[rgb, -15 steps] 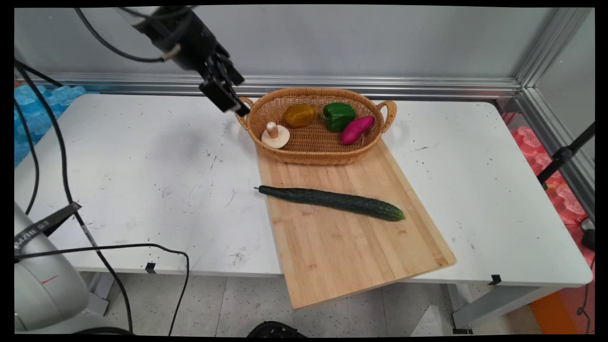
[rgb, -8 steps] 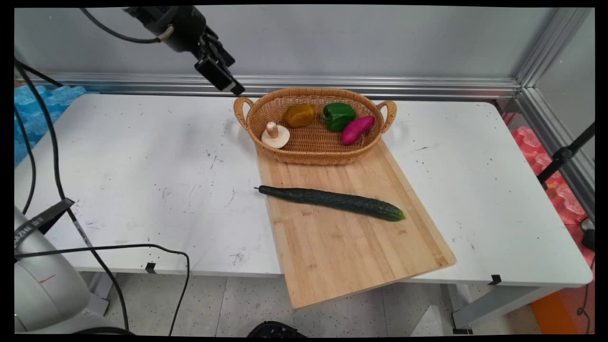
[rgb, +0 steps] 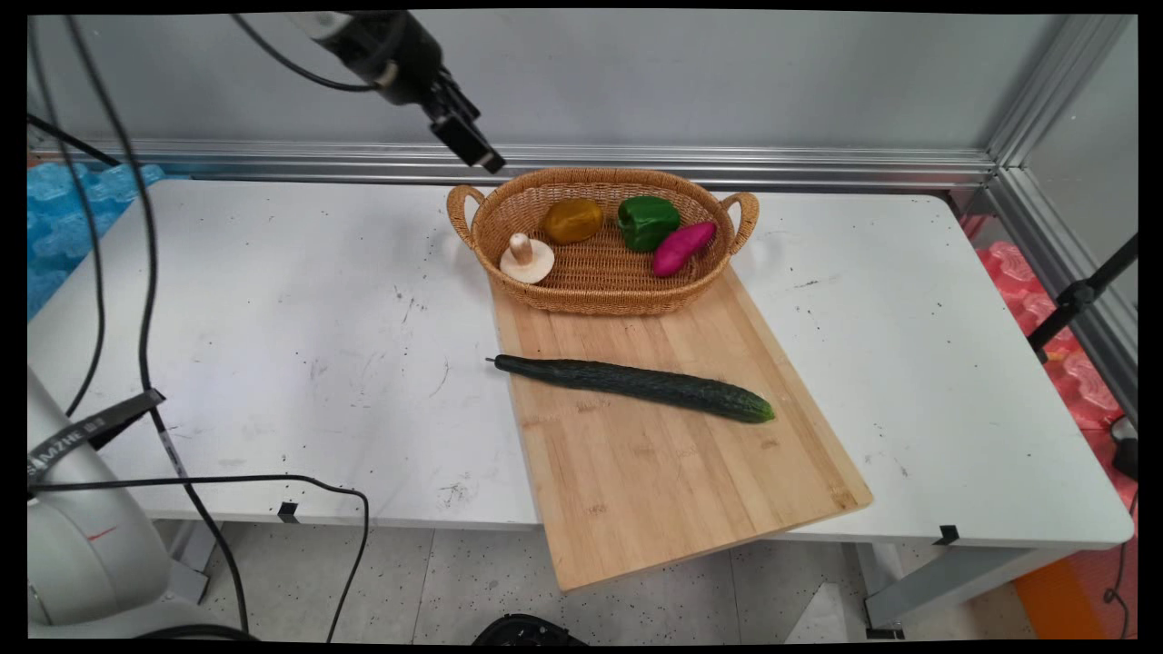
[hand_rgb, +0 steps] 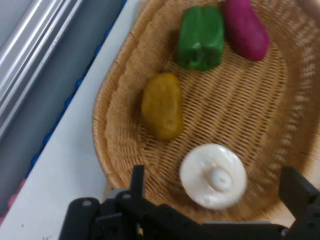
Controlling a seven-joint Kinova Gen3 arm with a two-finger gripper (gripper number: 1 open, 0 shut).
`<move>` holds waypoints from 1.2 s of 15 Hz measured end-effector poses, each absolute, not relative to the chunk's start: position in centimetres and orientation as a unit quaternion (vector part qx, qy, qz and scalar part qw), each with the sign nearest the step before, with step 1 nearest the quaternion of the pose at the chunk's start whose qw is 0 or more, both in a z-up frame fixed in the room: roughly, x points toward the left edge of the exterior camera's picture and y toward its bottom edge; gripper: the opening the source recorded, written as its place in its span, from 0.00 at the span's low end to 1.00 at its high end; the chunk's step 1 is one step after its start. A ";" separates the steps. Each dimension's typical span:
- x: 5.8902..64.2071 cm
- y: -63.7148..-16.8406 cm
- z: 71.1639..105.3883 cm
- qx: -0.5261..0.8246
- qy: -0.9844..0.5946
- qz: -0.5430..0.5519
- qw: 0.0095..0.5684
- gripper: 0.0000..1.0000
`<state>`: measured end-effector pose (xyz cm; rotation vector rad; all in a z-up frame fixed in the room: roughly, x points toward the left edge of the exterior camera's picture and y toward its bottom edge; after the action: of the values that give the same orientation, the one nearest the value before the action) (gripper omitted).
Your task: Pick up the potato from the vegetable basket
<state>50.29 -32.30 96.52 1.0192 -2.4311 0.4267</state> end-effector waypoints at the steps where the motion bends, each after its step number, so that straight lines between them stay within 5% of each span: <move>1: 49.9 -33.3 95.6 0.374 -0.884 0.157 0.233 1.00; 18: 44.6 -45.5 81.9 0.383 -0.896 0.118 0.192 1.00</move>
<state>44.61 -45.46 81.92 1.0740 -2.5150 0.3311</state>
